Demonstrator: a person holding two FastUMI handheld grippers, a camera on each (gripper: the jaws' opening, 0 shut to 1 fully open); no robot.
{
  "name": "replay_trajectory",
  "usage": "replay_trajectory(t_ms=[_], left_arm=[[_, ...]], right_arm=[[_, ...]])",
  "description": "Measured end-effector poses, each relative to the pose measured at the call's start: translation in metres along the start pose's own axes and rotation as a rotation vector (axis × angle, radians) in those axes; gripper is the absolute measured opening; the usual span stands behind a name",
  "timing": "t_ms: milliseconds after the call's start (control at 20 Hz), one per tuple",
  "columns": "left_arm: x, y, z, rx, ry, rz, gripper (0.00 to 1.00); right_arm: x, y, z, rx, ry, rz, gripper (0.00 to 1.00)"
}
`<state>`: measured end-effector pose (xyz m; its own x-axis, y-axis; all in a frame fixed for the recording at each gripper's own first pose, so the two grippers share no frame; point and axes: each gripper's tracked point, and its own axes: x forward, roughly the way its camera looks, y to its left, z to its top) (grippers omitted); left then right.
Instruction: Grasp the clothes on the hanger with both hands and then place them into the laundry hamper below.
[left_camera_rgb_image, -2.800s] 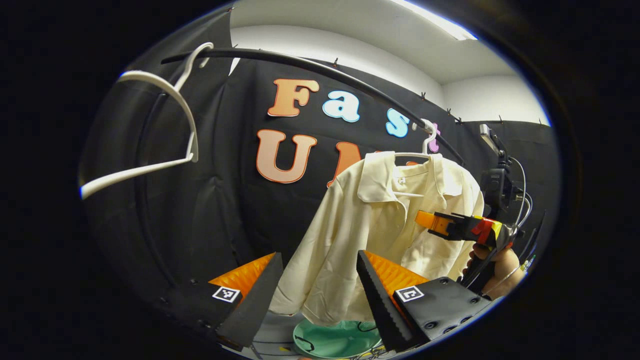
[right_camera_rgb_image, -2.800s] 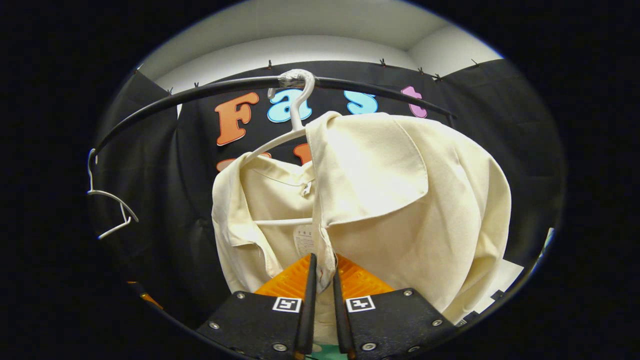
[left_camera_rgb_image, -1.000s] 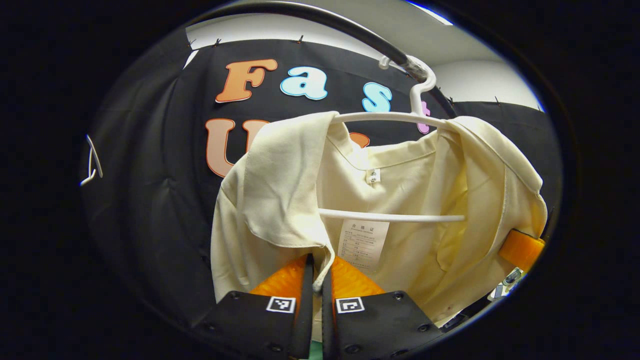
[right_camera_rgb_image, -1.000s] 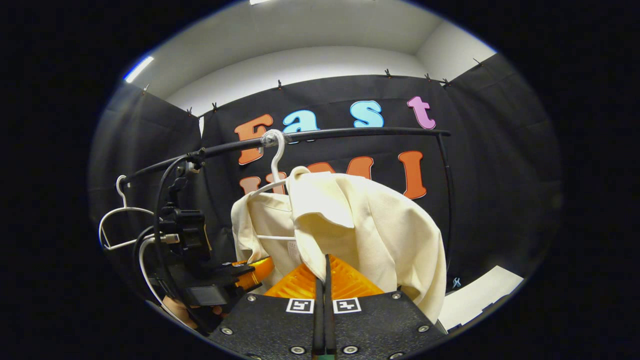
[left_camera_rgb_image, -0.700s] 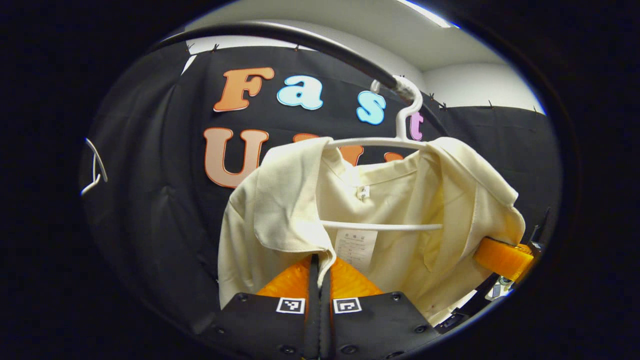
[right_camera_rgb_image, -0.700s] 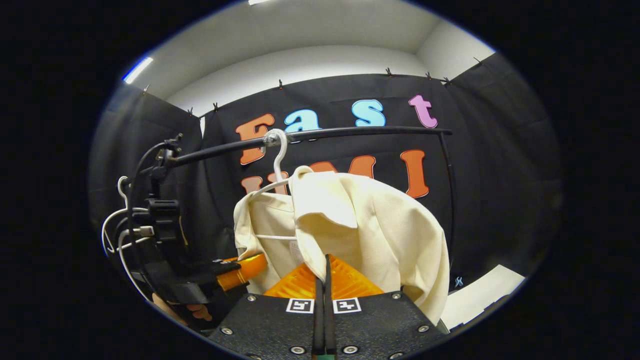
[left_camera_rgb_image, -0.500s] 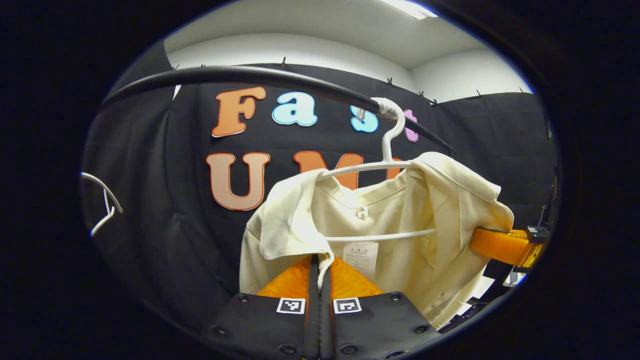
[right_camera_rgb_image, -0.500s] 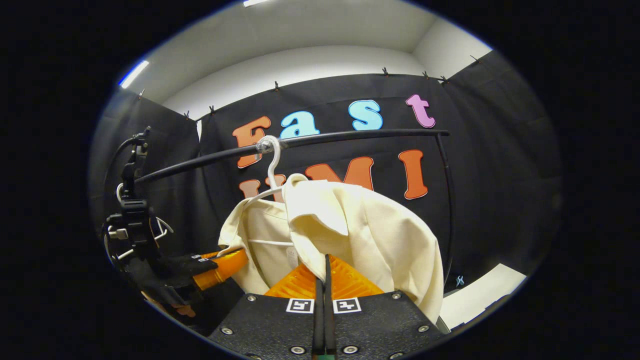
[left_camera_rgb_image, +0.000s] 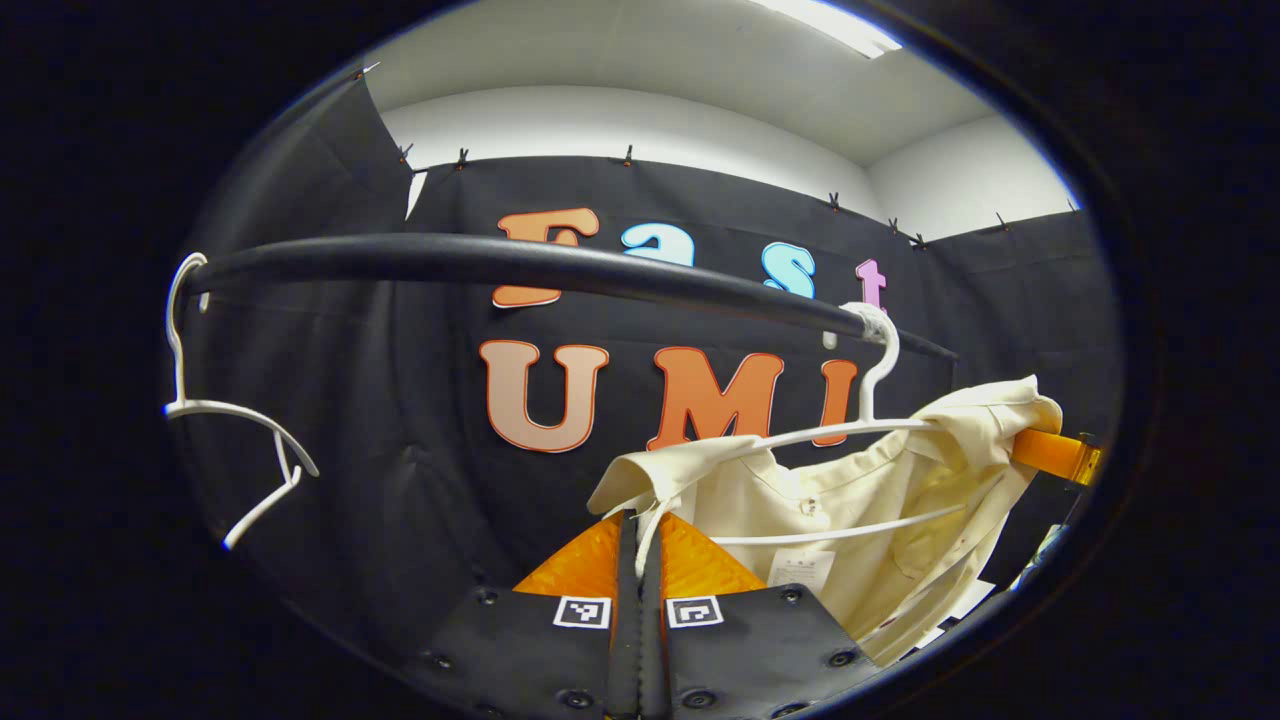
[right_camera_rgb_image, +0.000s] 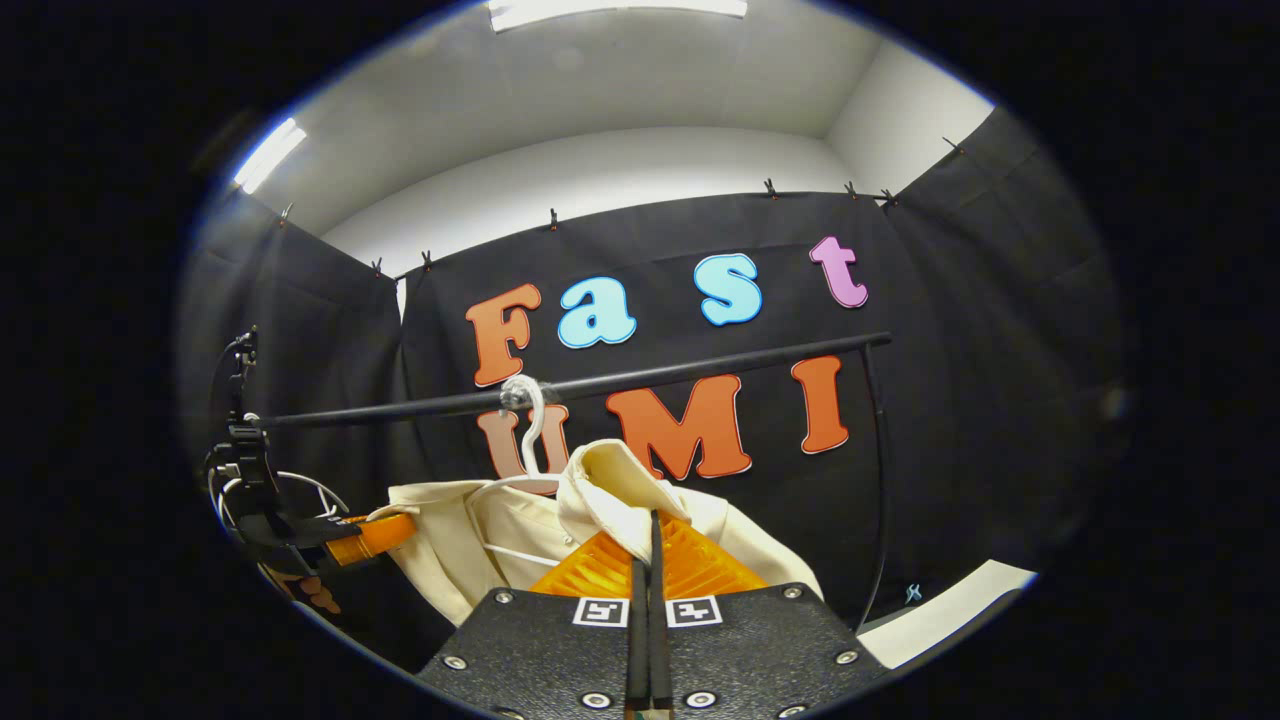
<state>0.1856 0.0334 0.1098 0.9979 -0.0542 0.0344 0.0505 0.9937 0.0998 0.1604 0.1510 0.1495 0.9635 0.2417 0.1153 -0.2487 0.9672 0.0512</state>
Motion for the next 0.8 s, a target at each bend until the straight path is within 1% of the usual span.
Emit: replay_trajectory(t_ms=[300,550,700,800], left_arm=[[-0.001,0.036,0.002,0.003,0.0,0.072,0.06],[0.002,0.059,-0.002,-0.007,0.0,0.112,0.07],[0.005,0.068,-0.01,0.025,0.006,0.133,0.06],[0.008,0.074,-0.017,0.03,0.019,0.142,0.07]], right_arm=[[-0.008,-0.045,0.029,-0.03,-0.039,-0.075,0.0],[-0.011,-0.086,0.02,-0.014,-0.016,-0.143,0.0],[-0.007,-0.098,0.011,-0.03,0.0,-0.166,0.0],[-0.004,-0.102,0.009,-0.043,0.008,-0.173,0.0]])
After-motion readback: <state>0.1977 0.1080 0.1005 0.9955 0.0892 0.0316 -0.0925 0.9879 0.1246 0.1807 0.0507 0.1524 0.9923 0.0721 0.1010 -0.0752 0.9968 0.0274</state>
